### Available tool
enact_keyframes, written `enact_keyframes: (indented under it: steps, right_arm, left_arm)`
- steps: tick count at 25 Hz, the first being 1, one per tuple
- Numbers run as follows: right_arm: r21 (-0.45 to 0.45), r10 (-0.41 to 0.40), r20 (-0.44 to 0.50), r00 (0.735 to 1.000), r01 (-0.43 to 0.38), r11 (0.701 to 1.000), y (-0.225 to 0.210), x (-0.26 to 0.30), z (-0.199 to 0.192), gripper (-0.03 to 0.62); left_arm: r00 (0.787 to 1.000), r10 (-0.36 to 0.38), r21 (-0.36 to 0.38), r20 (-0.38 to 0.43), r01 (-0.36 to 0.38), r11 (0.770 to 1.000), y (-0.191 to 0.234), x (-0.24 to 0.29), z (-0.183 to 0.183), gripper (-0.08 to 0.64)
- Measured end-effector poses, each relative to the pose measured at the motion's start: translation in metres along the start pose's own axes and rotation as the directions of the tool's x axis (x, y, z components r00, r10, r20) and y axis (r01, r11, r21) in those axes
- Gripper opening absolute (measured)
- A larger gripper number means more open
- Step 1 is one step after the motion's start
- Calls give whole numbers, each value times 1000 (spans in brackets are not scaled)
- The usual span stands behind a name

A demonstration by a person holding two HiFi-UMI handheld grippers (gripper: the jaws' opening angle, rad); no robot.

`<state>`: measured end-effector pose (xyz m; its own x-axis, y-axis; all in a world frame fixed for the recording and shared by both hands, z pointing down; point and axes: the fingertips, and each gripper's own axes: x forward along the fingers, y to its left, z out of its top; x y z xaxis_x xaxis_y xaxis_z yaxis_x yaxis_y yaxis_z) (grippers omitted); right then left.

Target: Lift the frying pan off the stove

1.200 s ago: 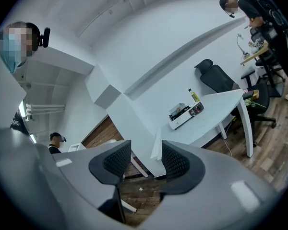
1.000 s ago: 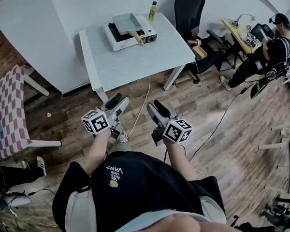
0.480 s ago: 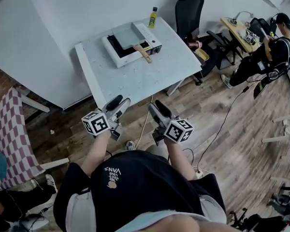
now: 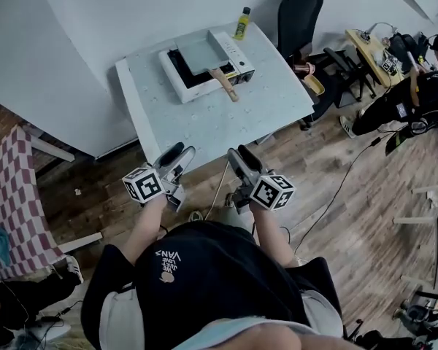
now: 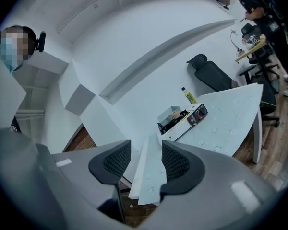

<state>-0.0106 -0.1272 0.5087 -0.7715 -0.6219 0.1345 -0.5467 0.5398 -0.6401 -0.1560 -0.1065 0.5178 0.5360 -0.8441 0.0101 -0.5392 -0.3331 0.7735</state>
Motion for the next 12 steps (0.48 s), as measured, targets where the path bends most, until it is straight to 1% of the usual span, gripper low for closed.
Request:
enact_keyframes:
  steps: [4,7,12]
  right_arm:
    - [-11,19,-37,999,-19,1000,-21,12,14,190]
    - [-26,41,-67,997,-42,999,-36,18,29,194]
    - [-60,97,-162,982,-108,992,-60,33,43,214]
  left_arm:
    - [999,25,-8,31,-25,1000,1,25,6,264]
    - [998,34,1,45,-34,999,-2,50,8,264]
    - [993,63,5,101,-64,998,-3,89,12,264]
